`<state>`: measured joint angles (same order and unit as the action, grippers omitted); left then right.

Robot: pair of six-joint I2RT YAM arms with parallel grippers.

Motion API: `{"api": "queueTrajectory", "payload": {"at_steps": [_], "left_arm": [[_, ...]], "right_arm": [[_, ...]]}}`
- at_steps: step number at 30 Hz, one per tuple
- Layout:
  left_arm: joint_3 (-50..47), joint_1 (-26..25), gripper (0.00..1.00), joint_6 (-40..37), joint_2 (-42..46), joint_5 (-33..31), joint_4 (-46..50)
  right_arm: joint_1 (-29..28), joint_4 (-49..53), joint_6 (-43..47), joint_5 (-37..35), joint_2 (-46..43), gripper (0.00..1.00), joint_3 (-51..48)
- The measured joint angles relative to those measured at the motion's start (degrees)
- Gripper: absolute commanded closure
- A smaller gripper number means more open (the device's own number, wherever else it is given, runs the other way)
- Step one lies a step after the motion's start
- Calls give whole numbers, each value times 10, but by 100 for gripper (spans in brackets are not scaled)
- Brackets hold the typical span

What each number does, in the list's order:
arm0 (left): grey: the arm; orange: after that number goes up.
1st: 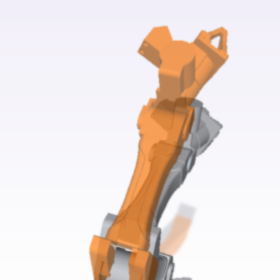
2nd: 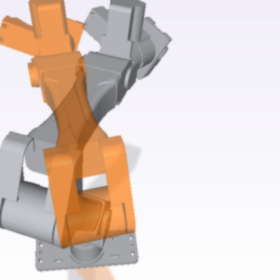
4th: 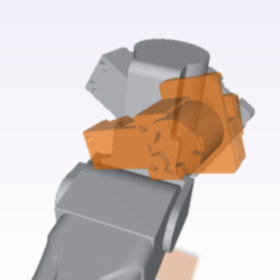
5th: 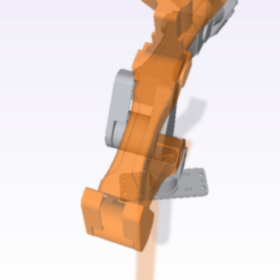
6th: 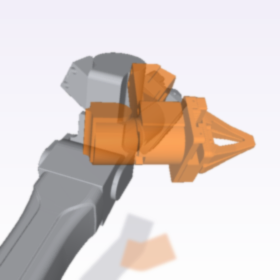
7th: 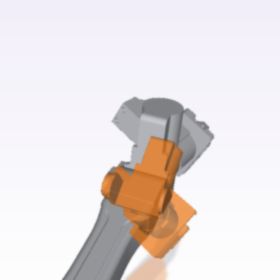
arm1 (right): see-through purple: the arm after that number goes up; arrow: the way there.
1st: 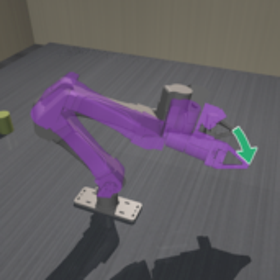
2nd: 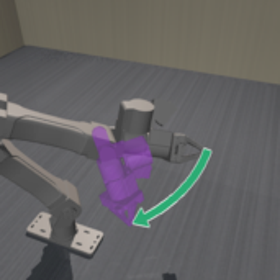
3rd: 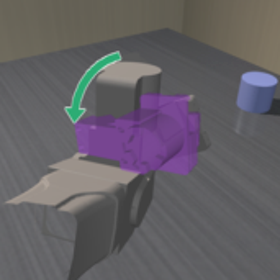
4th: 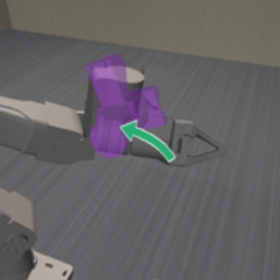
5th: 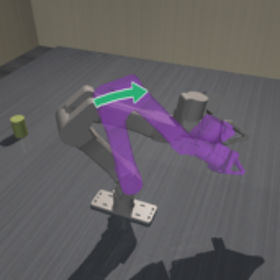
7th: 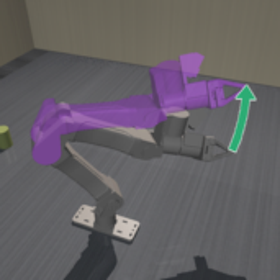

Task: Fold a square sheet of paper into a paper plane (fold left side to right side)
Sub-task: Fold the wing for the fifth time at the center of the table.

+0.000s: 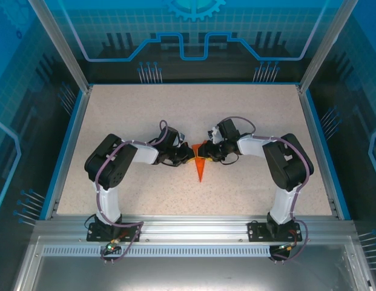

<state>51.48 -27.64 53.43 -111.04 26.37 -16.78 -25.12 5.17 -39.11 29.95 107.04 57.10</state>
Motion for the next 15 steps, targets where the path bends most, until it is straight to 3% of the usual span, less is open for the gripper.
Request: {"api": "queueTrajectory", "payload": {"at_steps": [15], "left_arm": [[0, 0, 100, -9, 0, -2, 1]], "right_arm": [[-1, 28, 19, -9, 17, 60, 16]]}}
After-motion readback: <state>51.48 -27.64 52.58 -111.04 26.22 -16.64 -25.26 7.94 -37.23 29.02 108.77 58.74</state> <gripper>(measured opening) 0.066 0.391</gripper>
